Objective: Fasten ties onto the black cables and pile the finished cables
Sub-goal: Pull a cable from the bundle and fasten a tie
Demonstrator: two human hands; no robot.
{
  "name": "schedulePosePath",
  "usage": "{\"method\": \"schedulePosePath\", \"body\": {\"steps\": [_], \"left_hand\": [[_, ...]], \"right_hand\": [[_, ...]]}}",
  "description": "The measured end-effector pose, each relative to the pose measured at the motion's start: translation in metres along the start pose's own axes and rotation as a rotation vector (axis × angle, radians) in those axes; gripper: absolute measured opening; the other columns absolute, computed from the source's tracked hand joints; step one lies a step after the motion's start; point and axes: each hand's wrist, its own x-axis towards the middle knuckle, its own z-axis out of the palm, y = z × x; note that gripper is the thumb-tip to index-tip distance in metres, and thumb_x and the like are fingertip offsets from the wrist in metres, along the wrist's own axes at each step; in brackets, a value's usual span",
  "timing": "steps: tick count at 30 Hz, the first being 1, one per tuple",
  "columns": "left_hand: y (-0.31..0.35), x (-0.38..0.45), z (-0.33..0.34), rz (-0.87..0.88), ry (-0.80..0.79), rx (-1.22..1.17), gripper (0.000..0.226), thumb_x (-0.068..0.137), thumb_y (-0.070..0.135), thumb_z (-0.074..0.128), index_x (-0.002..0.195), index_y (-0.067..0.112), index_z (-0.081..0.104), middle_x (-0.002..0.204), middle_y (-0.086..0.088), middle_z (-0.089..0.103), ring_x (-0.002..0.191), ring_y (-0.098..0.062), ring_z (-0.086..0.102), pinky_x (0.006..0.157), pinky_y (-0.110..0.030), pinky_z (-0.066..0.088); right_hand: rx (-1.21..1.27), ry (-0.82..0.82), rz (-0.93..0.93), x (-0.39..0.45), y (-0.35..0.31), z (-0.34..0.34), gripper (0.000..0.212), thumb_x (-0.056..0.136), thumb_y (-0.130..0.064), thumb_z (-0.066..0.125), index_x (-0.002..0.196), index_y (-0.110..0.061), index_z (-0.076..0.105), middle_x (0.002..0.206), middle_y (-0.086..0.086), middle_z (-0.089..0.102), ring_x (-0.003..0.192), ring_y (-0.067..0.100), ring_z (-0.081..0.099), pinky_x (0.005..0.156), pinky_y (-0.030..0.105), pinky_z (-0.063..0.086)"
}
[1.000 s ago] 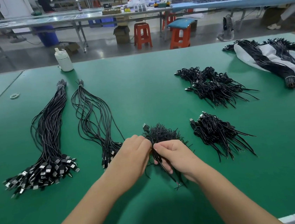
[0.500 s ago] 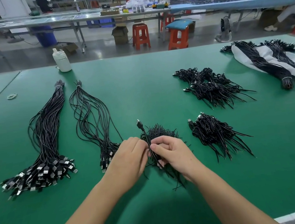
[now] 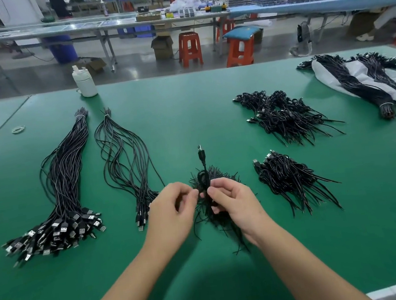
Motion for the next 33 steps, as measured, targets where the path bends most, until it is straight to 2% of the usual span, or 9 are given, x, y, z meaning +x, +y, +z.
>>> {"method": "schedulePosePath", "body": {"steps": [2,7,10,14,20,23,26,30,33], "left_hand": [[0.004,0.0,0.003,-0.276,-0.066,-0.237,0.02,0.092,0.034,0.067,0.077,0.022,0.069,0.062,0.008,0.055,0.056,-0.01,0.042,0.056,-0.023,0.036],[0.008,0.001,0.006,-0.572,-0.128,-0.53,0.009,0.09,0.015,0.071,0.084,0.009,0.073,0.064,-0.002,0.057,0.05,-0.01,0.044,0.049,-0.019,0.038],[0.009,0.0,0.007,-0.645,-0.16,-0.637,0.006,0.09,0.008,0.069,0.085,0.005,0.071,0.07,-0.006,0.06,0.051,-0.01,0.048,0.052,-0.023,0.039],[0.009,-0.001,0.005,-0.581,-0.136,-0.518,0.005,0.087,0.009,0.072,0.086,0.004,0.072,0.067,-0.004,0.065,0.054,-0.009,0.056,0.052,-0.022,0.043],[0.006,-0.006,0.007,-0.147,0.03,0.029,0.011,0.087,0.017,0.072,0.077,0.022,0.068,0.069,0.013,0.065,0.065,0.0,0.055,0.06,-0.01,0.038],[0.0,-0.009,0.008,0.302,0.14,0.35,0.009,0.091,0.009,0.064,0.086,0.016,0.067,0.082,0.006,0.064,0.077,-0.011,0.056,0.071,-0.023,0.045],[-0.019,-0.003,0.008,0.712,0.183,0.542,0.013,0.087,-0.001,0.06,0.091,0.005,0.07,0.087,-0.007,0.065,0.077,-0.027,0.059,0.067,-0.039,0.047],[-0.031,0.005,0.009,0.864,0.203,0.546,0.018,0.092,-0.004,0.052,0.099,0.003,0.067,0.092,-0.01,0.064,0.077,-0.029,0.056,0.065,-0.04,0.044],[-0.033,0.01,0.01,0.878,0.2,0.524,0.019,0.097,0.0,0.05,0.1,0.002,0.069,0.093,-0.01,0.065,0.079,-0.028,0.055,0.067,-0.038,0.043]], "right_hand": [[-0.095,0.024,-0.064,0.0,0.001,-0.001,0.012,0.092,-0.01,0.068,0.1,-0.019,0.068,0.079,-0.008,0.069,0.076,0.005,0.061,0.07,0.019,0.052],[-0.405,0.053,-0.207,-0.004,0.003,0.0,0.022,0.091,-0.015,0.071,0.092,-0.037,0.068,0.082,-0.011,0.063,0.072,0.011,0.053,0.073,0.014,0.045],[-0.527,0.075,-0.31,-0.005,0.003,0.001,0.029,0.091,-0.015,0.07,0.09,-0.044,0.064,0.099,-0.011,0.062,0.084,0.012,0.06,0.079,0.012,0.045],[-0.598,0.095,-0.343,-0.006,0.005,0.003,0.029,0.09,-0.018,0.071,0.088,-0.046,0.063,0.099,-0.011,0.061,0.081,0.012,0.059,0.077,0.016,0.048],[-0.257,0.098,-0.102,-0.009,0.007,0.011,0.01,0.094,-0.014,0.067,0.095,-0.024,0.068,0.074,-0.01,0.062,0.059,0.005,0.053,0.059,0.017,0.048],[-0.042,0.054,0.051,-0.008,0.004,0.014,0.006,0.096,-0.014,0.064,0.098,-0.013,0.069,0.077,-0.002,0.064,0.053,0.011,0.053,0.053,0.021,0.048],[0.13,-0.057,0.205,-0.006,-0.003,0.009,0.007,0.093,-0.015,0.066,0.093,-0.01,0.071,0.069,0.002,0.059,0.05,0.011,0.048,0.047,0.02,0.043],[0.259,-0.152,0.351,-0.002,-0.005,0.003,0.016,0.075,-0.026,0.075,0.084,-0.013,0.069,0.065,0.0,0.055,0.045,0.009,0.046,0.047,0.022,0.039],[0.263,-0.167,0.384,0.001,-0.005,0.0,0.012,0.078,-0.025,0.075,0.082,-0.014,0.073,0.07,0.002,0.06,0.05,0.011,0.052,0.049,0.022,0.044]]}}
